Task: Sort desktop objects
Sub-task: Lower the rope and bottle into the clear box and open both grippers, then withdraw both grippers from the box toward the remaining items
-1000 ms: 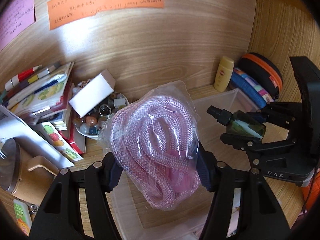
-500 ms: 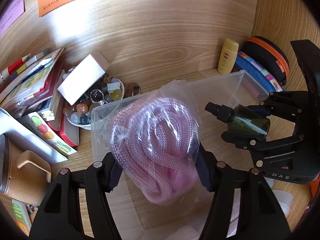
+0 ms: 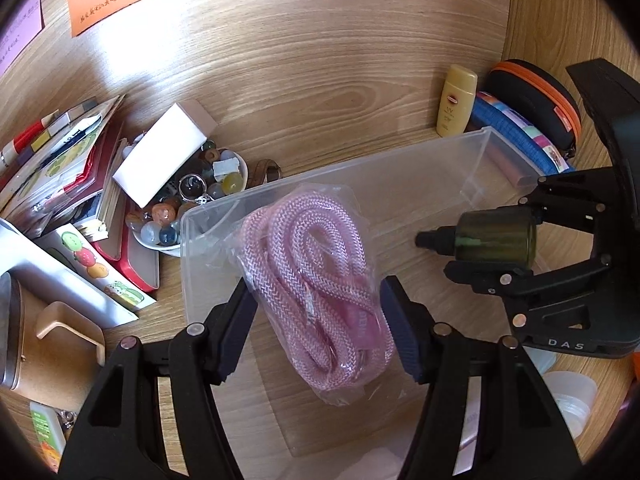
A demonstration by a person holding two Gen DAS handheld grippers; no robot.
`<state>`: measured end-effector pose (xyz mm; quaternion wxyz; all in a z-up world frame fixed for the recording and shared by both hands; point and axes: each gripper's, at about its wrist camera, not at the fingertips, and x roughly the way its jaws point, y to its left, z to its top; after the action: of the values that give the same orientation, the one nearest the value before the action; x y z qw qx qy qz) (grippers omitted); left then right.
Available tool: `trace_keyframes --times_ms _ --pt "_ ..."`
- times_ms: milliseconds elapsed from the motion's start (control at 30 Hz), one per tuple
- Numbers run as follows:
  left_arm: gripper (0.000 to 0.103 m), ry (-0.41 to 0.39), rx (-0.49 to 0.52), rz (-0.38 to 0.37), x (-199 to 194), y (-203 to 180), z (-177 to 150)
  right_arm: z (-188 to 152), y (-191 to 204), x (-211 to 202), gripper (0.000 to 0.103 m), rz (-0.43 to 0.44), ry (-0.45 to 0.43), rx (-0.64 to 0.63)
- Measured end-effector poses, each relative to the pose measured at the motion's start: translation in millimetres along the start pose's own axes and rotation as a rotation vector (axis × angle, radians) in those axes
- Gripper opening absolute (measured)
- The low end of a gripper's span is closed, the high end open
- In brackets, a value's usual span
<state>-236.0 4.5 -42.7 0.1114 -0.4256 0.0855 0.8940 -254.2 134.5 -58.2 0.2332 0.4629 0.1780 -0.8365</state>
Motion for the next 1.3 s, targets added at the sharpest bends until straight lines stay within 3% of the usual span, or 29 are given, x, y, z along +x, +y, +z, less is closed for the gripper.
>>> trace_keyframes --times_ms 67,233,333,467,533,633,900,1300 --pt "0.063 0.0 0.005 -0.003 0 -1 0 0 2 -3 0.04 -0.025 -0.002 0.0" --pt "0.065 -0.003 0.002 -0.016 -2 0 0 -1 6 -18 0.062 -0.059 -0.045 -0.017" --pt "0.076 0.003 -0.008 -0.022 -3 0 1 -4 8 -29 0.065 -0.078 -0.064 -0.029" --pt "0.077 -0.013 0.002 -0.011 -9 -3 1 -7 9 -38 0.067 -0.106 -0.085 -0.033" --pt "0.084 -0.022 0.006 -0.012 -13 -4 1 -2 9 -36 0.067 -0.109 -0.096 -0.027" --pt "0.088 -0.036 0.016 -0.008 -19 -6 1 -4 9 -44 0.073 -0.124 -0.115 -0.016" --pt "0.094 -0.089 0.012 0.049 -46 -8 0 -16 2 -69 0.077 -0.155 -0.161 0.02" --pt "0.095 -0.158 -0.053 0.055 -94 6 -6 -42 -8 -114 0.081 -0.162 -0.258 0.096"
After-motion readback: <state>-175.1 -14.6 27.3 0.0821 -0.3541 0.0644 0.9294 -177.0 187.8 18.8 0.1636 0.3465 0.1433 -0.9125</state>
